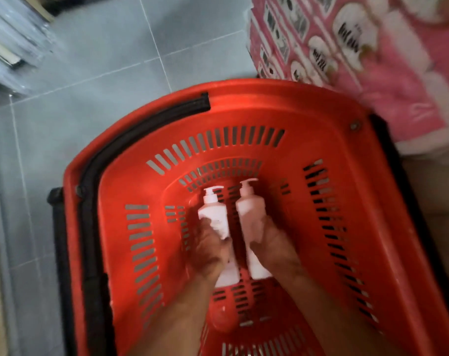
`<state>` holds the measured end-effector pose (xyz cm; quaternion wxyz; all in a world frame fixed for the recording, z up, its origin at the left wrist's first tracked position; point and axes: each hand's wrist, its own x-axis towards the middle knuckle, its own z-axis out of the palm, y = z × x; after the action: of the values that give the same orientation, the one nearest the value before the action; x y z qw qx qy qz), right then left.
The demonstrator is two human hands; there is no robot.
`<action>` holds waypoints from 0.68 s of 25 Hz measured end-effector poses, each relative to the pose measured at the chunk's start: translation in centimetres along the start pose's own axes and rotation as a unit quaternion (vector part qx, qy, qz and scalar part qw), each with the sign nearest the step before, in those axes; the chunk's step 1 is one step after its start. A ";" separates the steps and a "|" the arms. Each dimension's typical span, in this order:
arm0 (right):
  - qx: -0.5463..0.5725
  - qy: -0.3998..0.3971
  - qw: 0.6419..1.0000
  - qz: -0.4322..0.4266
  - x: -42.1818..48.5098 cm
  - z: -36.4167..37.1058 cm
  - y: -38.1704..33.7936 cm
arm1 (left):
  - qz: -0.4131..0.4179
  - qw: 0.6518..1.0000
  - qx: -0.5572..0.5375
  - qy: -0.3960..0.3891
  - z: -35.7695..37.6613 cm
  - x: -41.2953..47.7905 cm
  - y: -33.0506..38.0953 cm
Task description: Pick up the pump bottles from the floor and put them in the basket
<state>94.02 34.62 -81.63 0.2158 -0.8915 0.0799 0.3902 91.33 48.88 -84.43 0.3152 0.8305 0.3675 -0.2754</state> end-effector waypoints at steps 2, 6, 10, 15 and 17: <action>-0.060 0.010 0.998 -0.009 -2.3 -2.5 -0.9 | 0.063 0.995 0.061 -0.056 -2.8 -2.7 1.2; -0.107 0.008 0.993 -0.046 -9.5 -9.3 -5.2 | 0.203 0.963 0.162 -0.066 -10.6 -8.9 6.9; -0.188 0.057 0.972 -0.129 -18.0 -16.7 -8.7 | 0.272 0.907 0.321 -0.016 -18.8 -16.6 11.8; -0.195 0.129 0.953 -0.193 -30.5 -26.7 -11.7 | 0.343 0.848 0.404 -0.012 -27.1 -28.1 16.6; -0.196 0.162 0.947 -0.194 -35.9 -30.2 -12.3 | 0.370 0.831 0.415 -0.018 -29.7 -33.0 18.5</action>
<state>93.32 31.14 -33.26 0.0920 -0.9658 -0.1384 0.1989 93.47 46.21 -36.42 0.0260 0.9519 -0.1220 -0.2798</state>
